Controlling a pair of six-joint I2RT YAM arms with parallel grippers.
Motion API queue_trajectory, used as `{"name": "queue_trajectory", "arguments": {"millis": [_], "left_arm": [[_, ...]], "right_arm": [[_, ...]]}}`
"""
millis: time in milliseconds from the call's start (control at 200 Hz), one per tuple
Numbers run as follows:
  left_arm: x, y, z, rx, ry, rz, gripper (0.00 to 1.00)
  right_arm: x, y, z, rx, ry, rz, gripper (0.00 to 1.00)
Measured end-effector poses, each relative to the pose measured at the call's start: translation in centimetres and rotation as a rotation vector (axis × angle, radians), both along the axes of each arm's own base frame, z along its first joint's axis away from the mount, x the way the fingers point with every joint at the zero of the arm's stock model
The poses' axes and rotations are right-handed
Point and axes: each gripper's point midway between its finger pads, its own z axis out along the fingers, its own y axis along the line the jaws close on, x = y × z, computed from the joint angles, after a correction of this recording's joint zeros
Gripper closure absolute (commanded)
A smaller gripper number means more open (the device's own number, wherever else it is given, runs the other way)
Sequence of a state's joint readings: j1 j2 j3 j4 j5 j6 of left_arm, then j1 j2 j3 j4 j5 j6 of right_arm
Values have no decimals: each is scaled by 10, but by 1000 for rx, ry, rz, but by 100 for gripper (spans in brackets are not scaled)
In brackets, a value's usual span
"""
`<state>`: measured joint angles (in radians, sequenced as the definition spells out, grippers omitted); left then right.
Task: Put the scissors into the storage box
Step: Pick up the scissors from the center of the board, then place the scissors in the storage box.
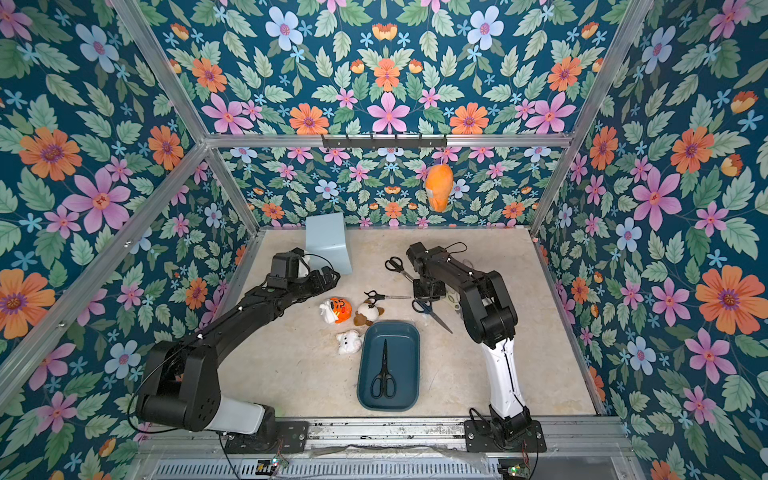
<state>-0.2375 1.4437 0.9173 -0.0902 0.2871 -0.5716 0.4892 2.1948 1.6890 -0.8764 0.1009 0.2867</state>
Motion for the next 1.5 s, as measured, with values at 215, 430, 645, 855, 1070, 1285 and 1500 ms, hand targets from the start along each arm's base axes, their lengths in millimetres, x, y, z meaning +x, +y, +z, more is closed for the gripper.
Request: {"name": "queue_trajectory", "arguments": {"millis": [215,430,645,855,1070,1285,1500], "left_arm": [[-4,5,-2,18,5,15,1],[-5,6,-3,22,6,19,1],[-10,9,-7,30,8,27,1],[-9,9,-9,25,4,30,1],[-6,7,-14,20,4,29,1],[-4,5,-20,21,11,15,1],[-8,6,-20,34,-1,1,1]], "right_arm": [[0,1,0,11,-17,20,100],[4,-1,5,-4,-43,55,100],[22,-5,41,-35,-133,89,100],[19,-6,88,-14,-175,64,100],[-27,14,131,79,-182,6,100],[-95,57,135,141,-129,21,100],[-149,98,113,176,-96,45,100]]}}
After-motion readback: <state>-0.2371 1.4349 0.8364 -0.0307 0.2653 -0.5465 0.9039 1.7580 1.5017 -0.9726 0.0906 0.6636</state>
